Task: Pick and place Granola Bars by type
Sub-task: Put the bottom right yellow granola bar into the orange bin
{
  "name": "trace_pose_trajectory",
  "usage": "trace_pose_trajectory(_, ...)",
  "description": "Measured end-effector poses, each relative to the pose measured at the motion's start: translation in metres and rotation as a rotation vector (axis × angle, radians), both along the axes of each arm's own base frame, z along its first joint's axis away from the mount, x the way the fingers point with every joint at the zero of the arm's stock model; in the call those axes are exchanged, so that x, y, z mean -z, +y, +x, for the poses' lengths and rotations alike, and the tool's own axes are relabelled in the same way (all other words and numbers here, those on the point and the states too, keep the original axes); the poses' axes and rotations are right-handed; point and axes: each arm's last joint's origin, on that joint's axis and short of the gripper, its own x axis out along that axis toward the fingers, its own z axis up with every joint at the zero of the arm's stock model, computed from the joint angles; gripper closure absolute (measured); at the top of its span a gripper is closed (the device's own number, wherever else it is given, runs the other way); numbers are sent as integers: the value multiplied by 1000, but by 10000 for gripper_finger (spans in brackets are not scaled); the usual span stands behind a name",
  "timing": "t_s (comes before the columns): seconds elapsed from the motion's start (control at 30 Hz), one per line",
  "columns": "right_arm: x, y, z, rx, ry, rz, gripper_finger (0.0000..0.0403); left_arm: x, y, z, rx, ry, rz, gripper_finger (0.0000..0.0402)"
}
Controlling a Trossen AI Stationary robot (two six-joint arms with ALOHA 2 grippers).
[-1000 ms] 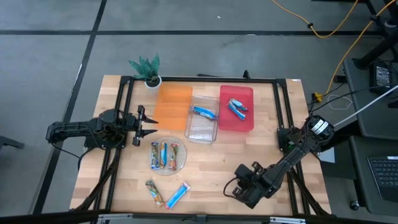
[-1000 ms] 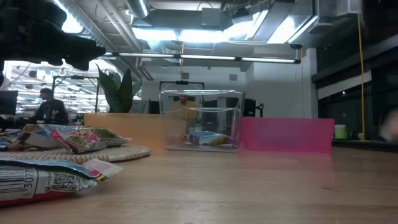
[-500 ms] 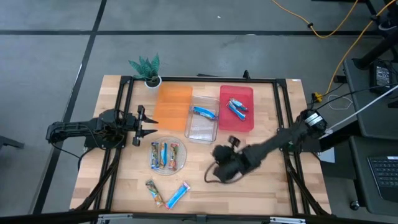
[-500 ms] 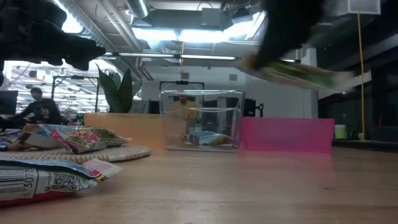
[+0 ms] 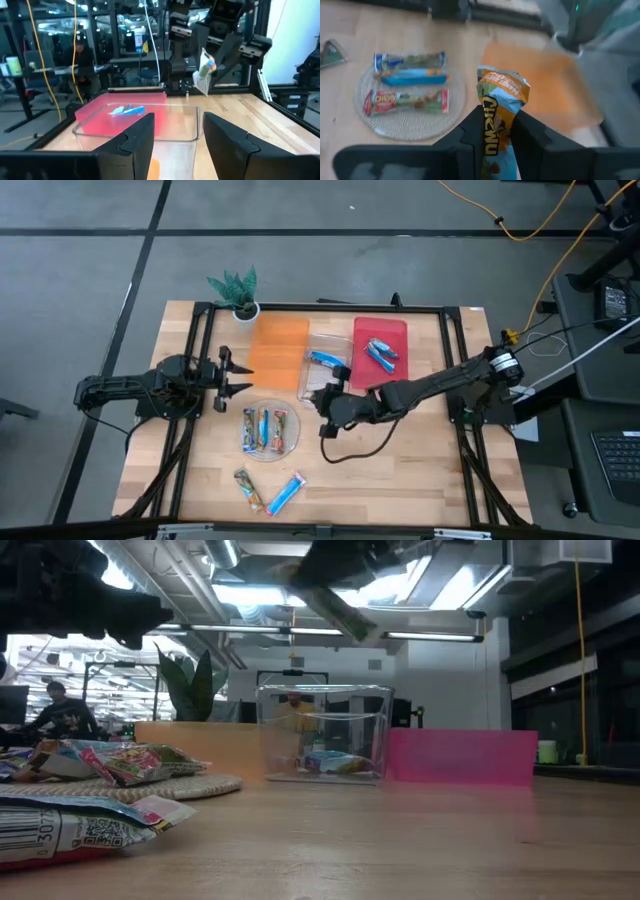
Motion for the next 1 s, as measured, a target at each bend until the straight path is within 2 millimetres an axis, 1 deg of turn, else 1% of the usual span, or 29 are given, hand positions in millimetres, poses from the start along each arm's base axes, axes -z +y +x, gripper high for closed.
trace_pose_trajectory(0.2,-22,1,4,-84,-130,-84,315,-5,-1,1,26,-45,8,239)
trace_pose_trajectory(0.27,-28,0,5,-99,-161,-107,315,-5,0,1,4,-44,-23,240)
trace_pose_trajectory(0.4,-37,-6,11,-199,-245,-85,315,-4,1,3,-24,-30,-61,237)
trace_pose_trajectory(0.5,-43,-16,16,-286,-305,-52,315,-5,1,4,-22,-43,-83,236)
trace_pose_trajectory(0.6,-44,-29,20,-293,-316,-44,315,-5,2,6,-16,-41,-137,236)
trace_pose_trajectory(0.73,-47,-48,24,-333,-356,-23,315,-3,1,8,18,-13,-151,237)
trace_pose_trajectory(0.87,-54,-58,26,-429,-428,0,315,-7,-1,10,95,-51,-119,236)
trace_pose_trajectory(1.0,-56,-69,28,-468,-445,16,315,-16,-2,12,106,-134,-74,236)
